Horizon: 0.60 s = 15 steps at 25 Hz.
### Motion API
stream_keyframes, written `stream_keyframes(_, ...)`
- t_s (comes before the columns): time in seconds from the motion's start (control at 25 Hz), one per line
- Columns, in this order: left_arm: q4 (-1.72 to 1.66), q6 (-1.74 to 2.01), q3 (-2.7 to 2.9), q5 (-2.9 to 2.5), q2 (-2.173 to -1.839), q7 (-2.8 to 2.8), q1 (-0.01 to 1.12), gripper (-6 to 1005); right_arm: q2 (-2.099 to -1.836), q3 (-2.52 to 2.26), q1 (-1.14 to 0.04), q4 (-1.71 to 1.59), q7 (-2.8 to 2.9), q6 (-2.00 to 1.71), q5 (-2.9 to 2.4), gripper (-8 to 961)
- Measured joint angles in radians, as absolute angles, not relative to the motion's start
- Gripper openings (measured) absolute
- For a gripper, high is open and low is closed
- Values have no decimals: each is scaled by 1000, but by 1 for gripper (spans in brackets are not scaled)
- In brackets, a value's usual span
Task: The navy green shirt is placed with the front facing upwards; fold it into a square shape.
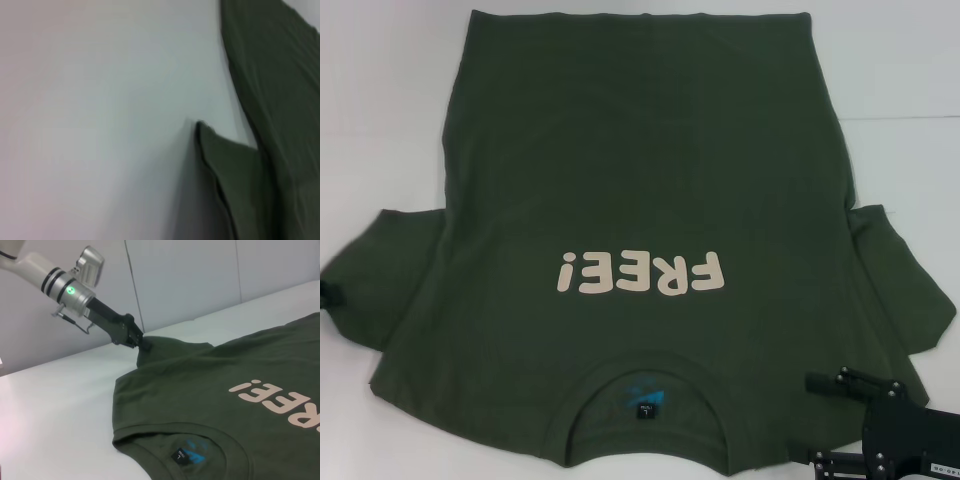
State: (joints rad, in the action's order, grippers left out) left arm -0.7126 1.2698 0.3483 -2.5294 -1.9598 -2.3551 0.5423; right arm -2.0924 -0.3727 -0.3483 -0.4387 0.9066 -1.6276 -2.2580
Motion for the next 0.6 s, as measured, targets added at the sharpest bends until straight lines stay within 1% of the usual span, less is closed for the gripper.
stream_keyframes(0.2,-746,1270,314,-2532,-1937,-2356,547,50,-2093,-373,-348,-439,907,-1625,-2258,910)
stream_keyframes(0.44,-771,1276,313,-2531,-1924,-2361,567,60,-2094,-373,-348,-439,907,-1623,-2258,909)
stream_keyframes(0.6,-771,1281,318,-2531,-1921,-2363,589,66,-2094,-373,-348,-439,907,-1621,-2258,909)
